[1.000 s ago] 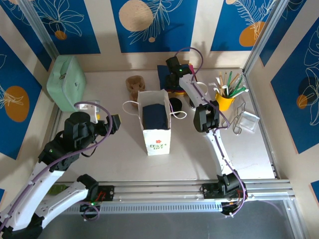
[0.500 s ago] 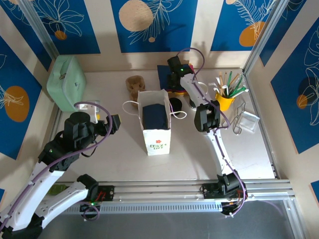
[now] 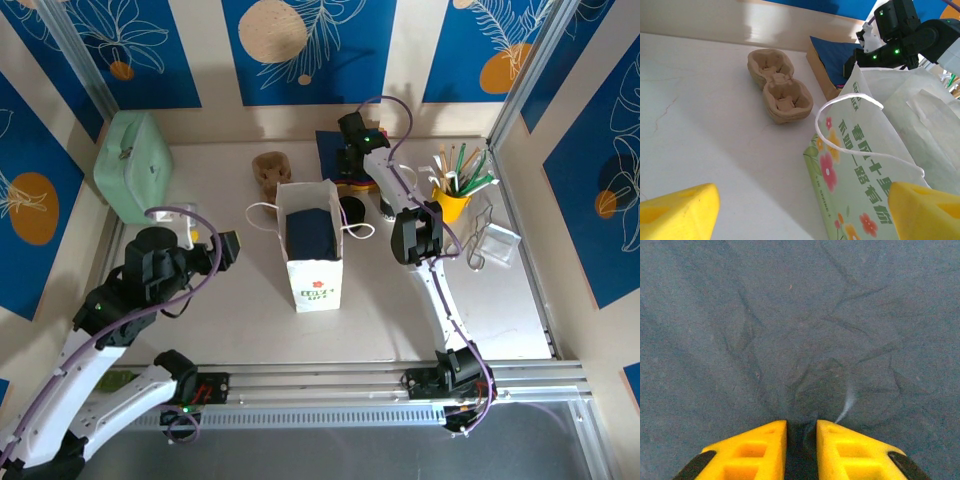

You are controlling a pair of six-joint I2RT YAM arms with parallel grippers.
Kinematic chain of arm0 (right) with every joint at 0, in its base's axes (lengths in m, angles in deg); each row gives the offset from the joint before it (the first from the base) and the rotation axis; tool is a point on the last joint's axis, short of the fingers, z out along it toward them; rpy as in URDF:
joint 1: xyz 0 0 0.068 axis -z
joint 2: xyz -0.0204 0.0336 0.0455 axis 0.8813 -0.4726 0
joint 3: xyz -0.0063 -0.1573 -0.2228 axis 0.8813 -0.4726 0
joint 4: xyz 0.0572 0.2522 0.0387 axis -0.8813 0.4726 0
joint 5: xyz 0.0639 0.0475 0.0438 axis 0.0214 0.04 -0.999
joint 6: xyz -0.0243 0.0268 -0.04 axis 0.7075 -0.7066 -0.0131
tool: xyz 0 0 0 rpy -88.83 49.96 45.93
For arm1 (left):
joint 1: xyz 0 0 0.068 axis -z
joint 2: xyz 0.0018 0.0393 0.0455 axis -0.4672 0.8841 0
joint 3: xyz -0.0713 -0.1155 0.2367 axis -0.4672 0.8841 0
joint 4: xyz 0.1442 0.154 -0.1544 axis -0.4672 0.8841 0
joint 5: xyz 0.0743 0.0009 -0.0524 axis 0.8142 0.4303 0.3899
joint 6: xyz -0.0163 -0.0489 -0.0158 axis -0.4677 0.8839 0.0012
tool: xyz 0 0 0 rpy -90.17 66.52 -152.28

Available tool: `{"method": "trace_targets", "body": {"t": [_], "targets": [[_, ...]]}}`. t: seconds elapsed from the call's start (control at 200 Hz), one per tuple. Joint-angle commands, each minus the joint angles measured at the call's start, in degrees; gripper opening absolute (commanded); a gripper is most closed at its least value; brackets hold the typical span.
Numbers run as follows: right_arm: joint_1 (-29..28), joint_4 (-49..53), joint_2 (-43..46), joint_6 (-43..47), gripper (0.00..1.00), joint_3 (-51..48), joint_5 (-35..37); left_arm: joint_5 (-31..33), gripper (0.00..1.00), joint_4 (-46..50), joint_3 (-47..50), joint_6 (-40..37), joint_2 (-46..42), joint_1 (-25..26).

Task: Pack the takeout coffee

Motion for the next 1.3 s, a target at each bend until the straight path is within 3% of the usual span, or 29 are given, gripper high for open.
{"method": "trace_targets", "body": {"t": [0.0,0.44,0.495,0.625,0.69,1.015,1.296], "targets": [[0.23,1.28,4.09,-0.72,0.19,1.29,-1.79,0.61,0.87,1.03,-1.35,0.00,-0.55,-0.54],[0.50,1.56,7.26,-1.03,0.11,1.29,-2.77,0.65,0.87,1.23,-1.30,0.17,-0.94,-0.56],[0.45,1.52,7.31,-0.91,0.18,1.28,-2.74,0.70,0.87,1.23,-1.24,0.13,-0.85,-0.52],[0.61,0.90,6.81,-0.40,0.47,0.72,-1.49,0.51,0.87,1.05,-1.18,0.26,-0.68,-0.56],[0.56,0.65,6.14,-0.24,0.56,0.58,-0.77,0.44,0.87,0.96,-1.09,0.26,-0.68,-0.55],[0.43,0.23,1.66,1.43,0.74,0.57,2.88,0.65,0.87,0.96,-0.91,0.17,-0.62,-0.54],[0.56,0.66,-0.30,1.51,0.77,-0.60,3.22,0.30,0.87,0.53,-0.74,0.17,-0.05,-0.55]]}}
